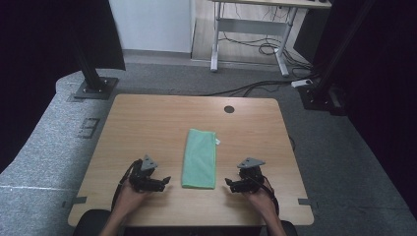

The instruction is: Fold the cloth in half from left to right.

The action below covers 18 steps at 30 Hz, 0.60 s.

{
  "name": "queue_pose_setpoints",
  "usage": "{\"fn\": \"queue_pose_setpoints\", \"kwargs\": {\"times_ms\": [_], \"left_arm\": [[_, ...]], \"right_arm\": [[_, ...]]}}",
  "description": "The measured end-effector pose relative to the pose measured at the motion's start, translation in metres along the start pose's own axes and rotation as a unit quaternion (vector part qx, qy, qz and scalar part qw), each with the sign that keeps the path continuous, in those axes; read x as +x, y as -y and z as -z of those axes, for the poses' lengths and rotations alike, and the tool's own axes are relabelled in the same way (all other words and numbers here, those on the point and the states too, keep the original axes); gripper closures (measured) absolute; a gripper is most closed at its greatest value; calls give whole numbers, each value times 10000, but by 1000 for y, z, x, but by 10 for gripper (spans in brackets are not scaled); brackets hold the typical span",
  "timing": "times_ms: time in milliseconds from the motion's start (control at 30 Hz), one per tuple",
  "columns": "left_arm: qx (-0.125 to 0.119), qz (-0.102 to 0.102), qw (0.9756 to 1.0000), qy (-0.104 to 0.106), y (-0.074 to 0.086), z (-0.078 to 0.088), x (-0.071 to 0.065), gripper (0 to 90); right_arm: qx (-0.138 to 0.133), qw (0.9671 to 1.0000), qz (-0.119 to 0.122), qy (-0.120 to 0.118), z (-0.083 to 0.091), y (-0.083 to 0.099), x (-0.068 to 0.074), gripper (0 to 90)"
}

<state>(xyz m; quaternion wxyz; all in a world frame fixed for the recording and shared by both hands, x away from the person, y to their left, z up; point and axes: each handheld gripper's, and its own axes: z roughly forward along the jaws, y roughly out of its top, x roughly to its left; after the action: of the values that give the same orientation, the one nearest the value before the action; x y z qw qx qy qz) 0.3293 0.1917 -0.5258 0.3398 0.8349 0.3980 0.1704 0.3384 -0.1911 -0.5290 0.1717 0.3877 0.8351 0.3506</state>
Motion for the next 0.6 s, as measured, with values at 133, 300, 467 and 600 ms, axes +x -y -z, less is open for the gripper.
{"fn": "queue_pose_setpoints", "kwargs": {"times_ms": [133, 300, 467, 600], "left_arm": [[75, 75, 9999, 27, 6, 0, 5, 92], [209, 87, 9997, -4, 12, -7, 8, 56], [324, 52, 9995, -9, 15, -15, 8, 4], [291, 26, 9996, 4, 15, -17, 7, 0]], "right_arm": [[108, 9999, -79, 35, 1, 9, -4, 67], [155, 9997, -171, 91, -1, 17, -8, 9], [155, 9996, -226, 104, -5, 23, -11, 0], [149, 9996, -209, 103, -9, 26, -12, 0]]}}
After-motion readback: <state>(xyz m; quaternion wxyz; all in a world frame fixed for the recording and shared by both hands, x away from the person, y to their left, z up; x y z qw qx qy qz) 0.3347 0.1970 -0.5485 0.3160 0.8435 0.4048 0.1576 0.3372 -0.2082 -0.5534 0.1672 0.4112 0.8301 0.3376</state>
